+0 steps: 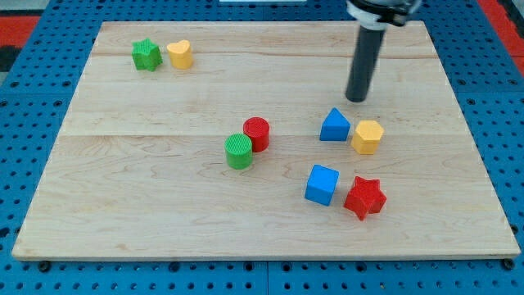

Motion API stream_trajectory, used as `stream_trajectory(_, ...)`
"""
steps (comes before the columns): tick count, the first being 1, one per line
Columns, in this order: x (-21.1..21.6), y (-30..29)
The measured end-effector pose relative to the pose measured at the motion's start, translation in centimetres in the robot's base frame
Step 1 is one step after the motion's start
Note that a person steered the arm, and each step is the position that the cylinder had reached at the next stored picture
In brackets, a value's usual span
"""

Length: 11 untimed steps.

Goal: Move the yellow hexagon vertically above the top side of the blue triangle

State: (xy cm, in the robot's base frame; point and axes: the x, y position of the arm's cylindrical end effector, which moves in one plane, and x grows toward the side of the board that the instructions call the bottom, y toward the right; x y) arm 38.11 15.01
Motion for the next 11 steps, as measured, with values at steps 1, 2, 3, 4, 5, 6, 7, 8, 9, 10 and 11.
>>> stream_trajectory(1, 2.9, 2.3)
stream_trajectory(2, 6.0, 3.3)
stream_trajectory(3, 9.7, 1.9)
stream_trajectory(4, 9.0, -1.8)
stream_trajectory(5, 8.1, -3.3)
stream_trajectory(6, 7.3, -4.1)
stream_trajectory(7, 6.4, -4.4)
stream_trajectory(8, 5.6, -4.6)
stream_trajectory(9, 4.8, -3.9)
stream_trajectory(10, 3.6, -3.8)
stream_trajectory(11, 1.8, -4.1)
